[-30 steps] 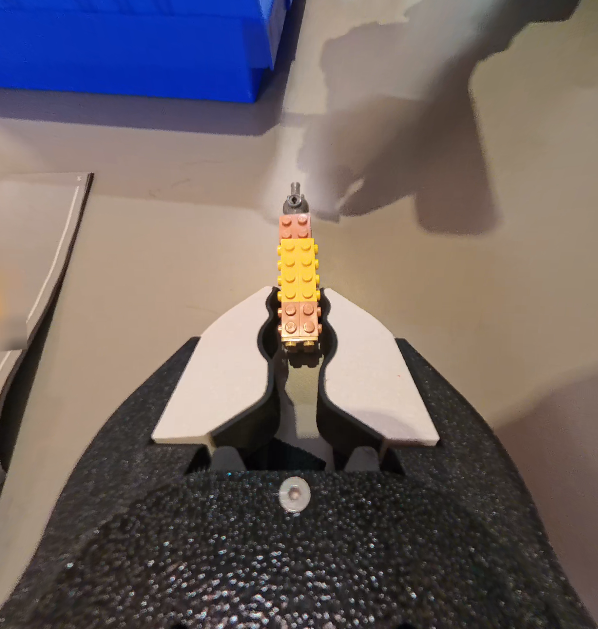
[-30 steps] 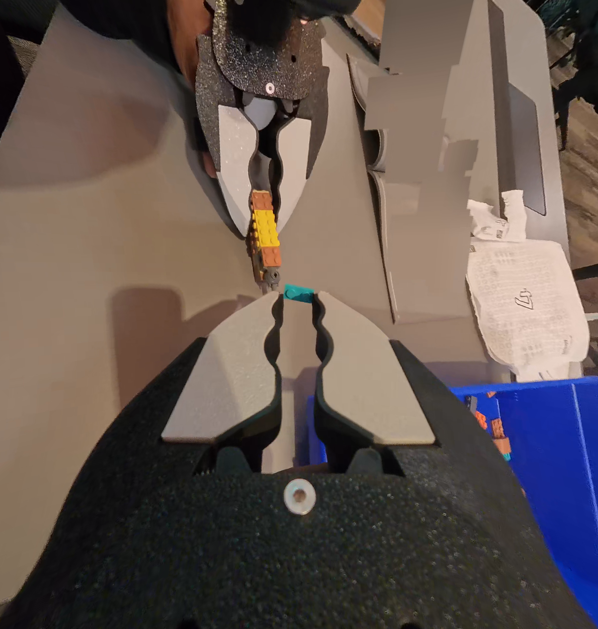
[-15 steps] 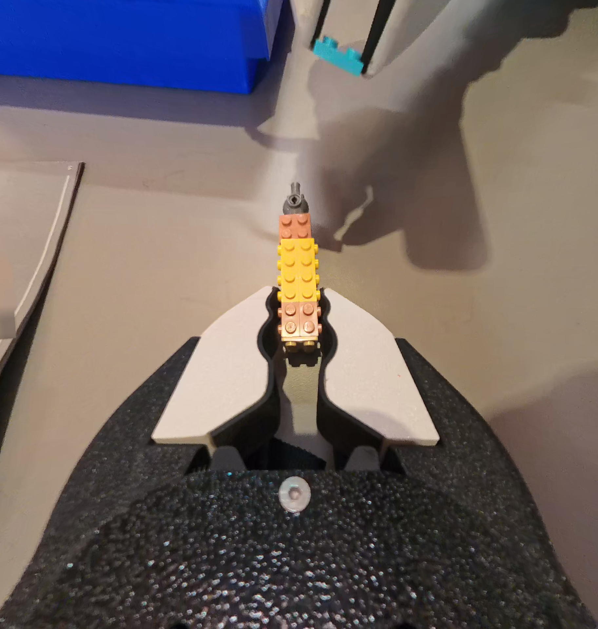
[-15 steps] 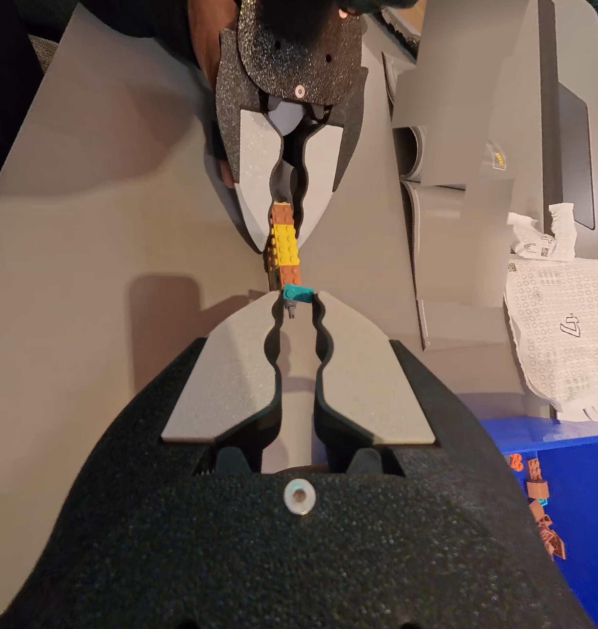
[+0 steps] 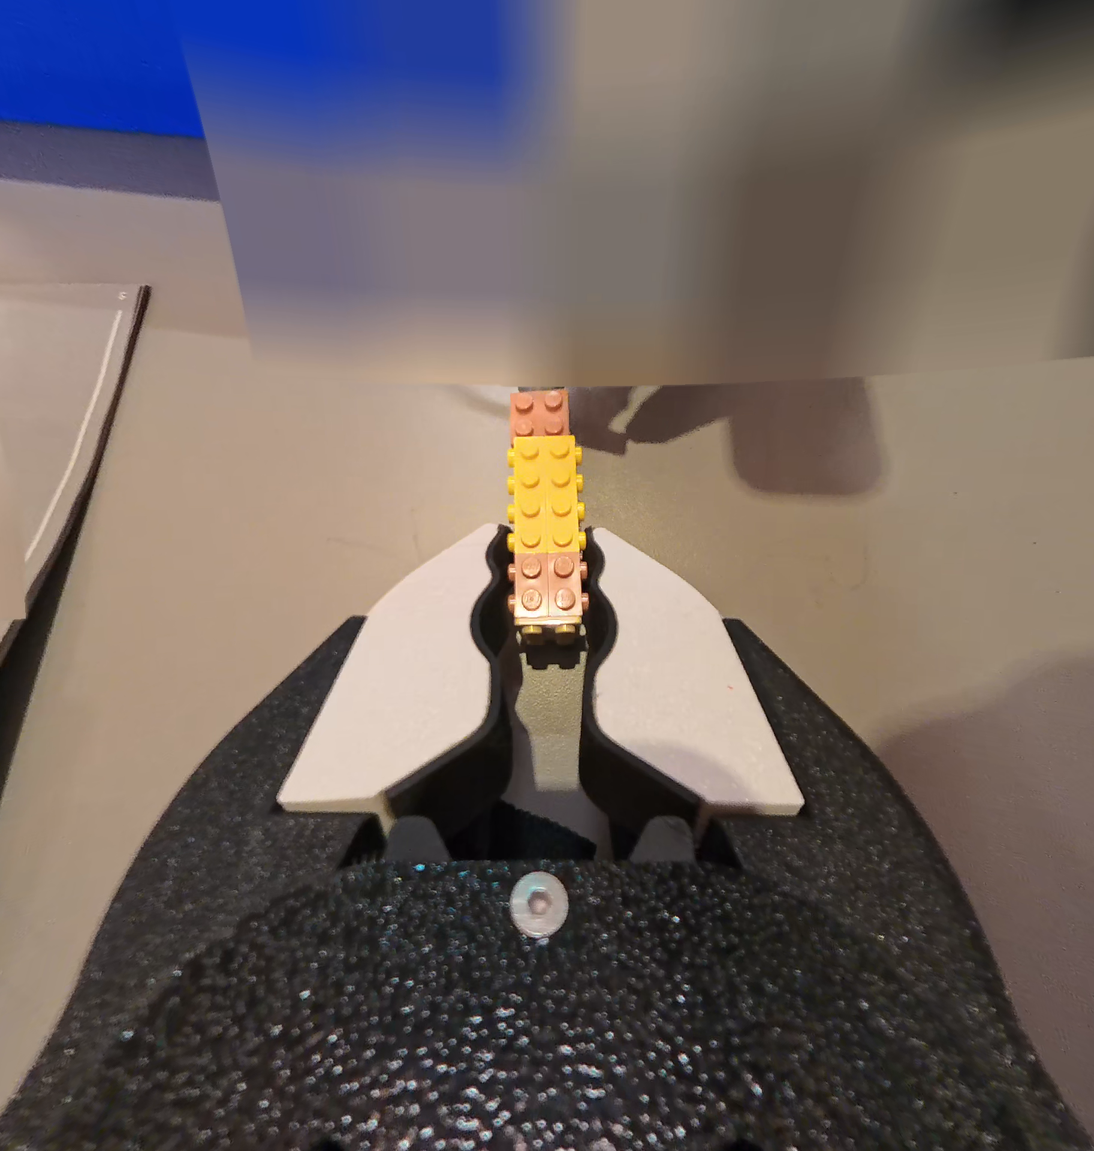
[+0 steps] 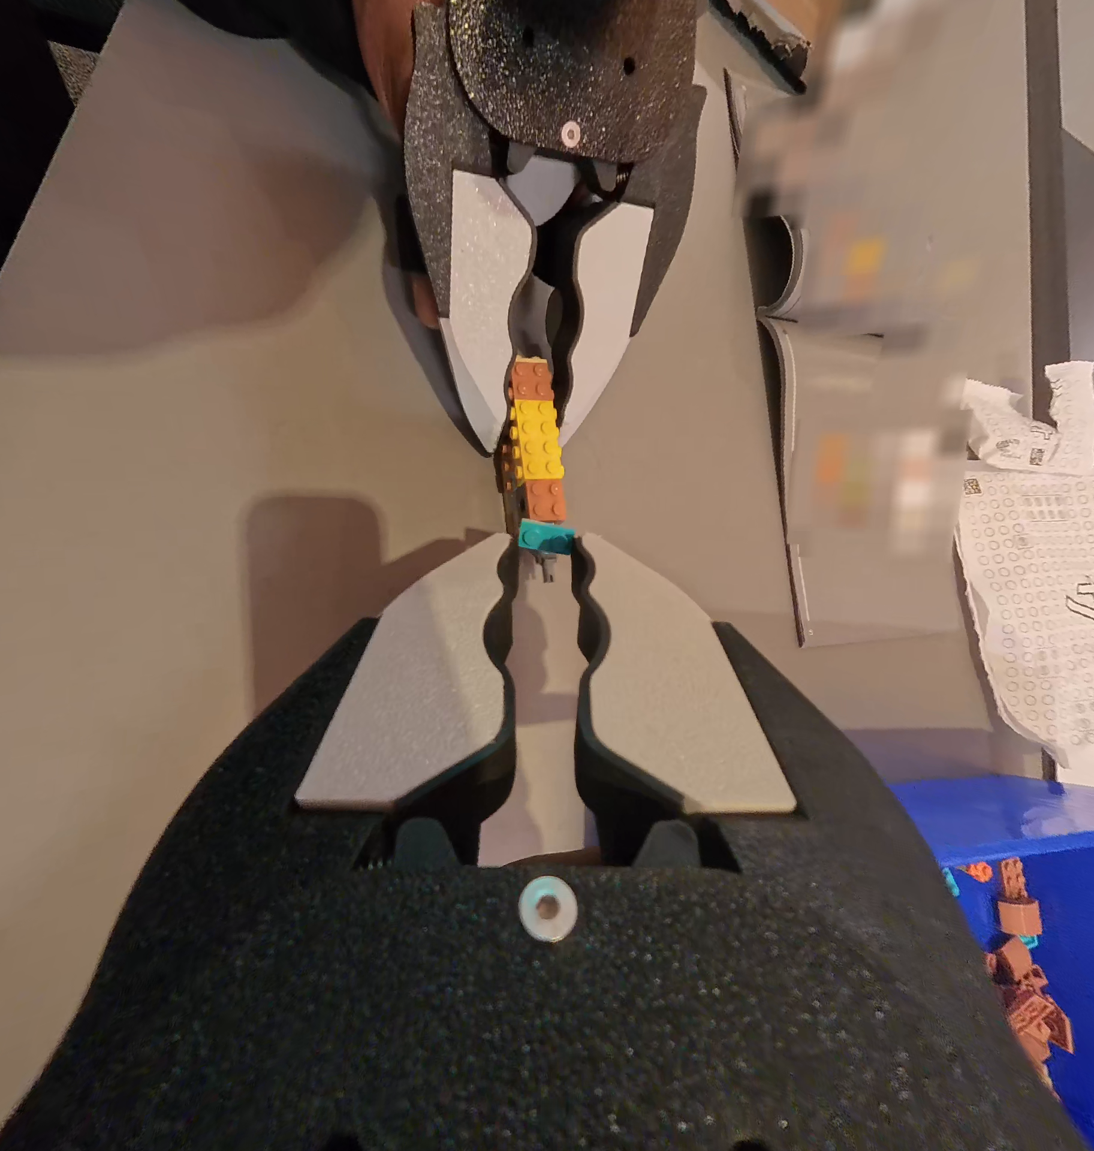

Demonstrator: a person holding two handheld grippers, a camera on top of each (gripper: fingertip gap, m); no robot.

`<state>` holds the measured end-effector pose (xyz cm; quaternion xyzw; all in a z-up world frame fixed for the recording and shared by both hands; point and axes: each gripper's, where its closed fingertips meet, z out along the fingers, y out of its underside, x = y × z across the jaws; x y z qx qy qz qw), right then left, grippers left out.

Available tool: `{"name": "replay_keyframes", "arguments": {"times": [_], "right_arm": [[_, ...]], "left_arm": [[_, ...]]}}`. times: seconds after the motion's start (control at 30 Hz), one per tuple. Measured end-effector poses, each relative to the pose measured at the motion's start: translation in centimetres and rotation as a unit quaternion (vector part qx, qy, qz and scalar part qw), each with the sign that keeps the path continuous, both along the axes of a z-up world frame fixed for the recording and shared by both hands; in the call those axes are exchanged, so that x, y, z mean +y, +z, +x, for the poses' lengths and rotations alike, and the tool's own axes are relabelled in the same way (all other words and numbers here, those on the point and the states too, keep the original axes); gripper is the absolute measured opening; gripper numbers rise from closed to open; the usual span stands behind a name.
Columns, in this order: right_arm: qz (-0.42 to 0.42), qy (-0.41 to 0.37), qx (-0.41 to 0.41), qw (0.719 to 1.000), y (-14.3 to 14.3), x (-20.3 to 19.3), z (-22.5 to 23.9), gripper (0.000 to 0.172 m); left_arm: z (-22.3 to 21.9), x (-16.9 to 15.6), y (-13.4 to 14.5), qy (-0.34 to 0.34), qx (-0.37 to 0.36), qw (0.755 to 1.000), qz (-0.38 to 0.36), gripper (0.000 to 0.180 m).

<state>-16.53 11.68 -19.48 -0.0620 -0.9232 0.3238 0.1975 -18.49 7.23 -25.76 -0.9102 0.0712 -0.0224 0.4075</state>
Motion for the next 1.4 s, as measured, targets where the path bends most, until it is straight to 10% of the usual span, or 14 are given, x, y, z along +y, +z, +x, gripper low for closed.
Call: {"name": "replay_keyframes", "arguments": {"times": [1.4], "right_arm": [[-0.08, 0.063, -0.013, 0.995, -2.9, -2.4, 1.2, 0.016]], "left_arm": [[-0.5, -0.1, 0.0, 0.012, -0.025, 1.0, -0.003, 0.021]]}}
